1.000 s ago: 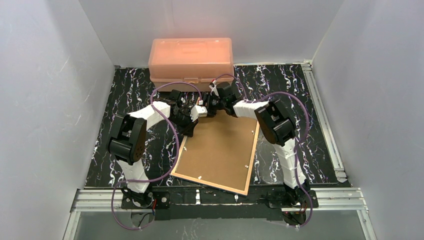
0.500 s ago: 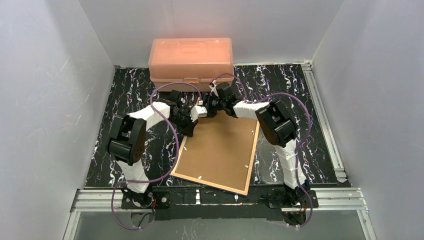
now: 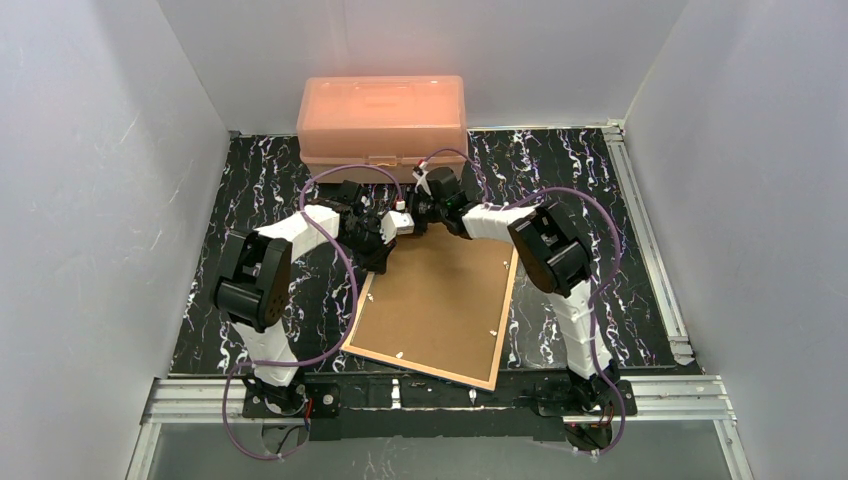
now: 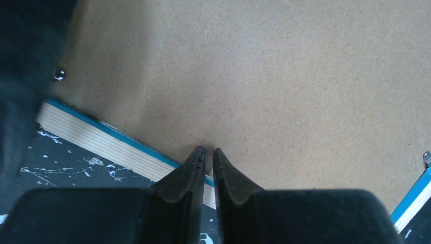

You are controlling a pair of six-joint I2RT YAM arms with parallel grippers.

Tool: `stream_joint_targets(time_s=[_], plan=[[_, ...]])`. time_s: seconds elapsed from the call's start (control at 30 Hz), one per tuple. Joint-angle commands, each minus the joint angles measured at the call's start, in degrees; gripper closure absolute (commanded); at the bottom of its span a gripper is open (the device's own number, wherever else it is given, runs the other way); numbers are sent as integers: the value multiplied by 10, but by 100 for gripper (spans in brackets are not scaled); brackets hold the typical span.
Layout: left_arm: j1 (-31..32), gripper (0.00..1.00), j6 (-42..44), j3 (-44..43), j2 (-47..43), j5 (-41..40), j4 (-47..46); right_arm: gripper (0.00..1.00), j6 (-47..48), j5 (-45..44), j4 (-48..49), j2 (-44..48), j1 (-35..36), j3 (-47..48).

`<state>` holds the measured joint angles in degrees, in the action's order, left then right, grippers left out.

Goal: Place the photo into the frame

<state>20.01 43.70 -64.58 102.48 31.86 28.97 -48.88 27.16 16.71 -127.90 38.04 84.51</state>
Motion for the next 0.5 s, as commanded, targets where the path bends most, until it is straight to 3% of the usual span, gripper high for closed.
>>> stream_joint_targets(time_s=[0.0, 0.47], plan=[[-2, 89, 4, 24, -7, -53, -2, 44, -3, -6, 29, 19, 10, -7], [-2, 89, 3, 38, -19, -58, -5, 44, 117, -90, -187, -26, 32, 105]])
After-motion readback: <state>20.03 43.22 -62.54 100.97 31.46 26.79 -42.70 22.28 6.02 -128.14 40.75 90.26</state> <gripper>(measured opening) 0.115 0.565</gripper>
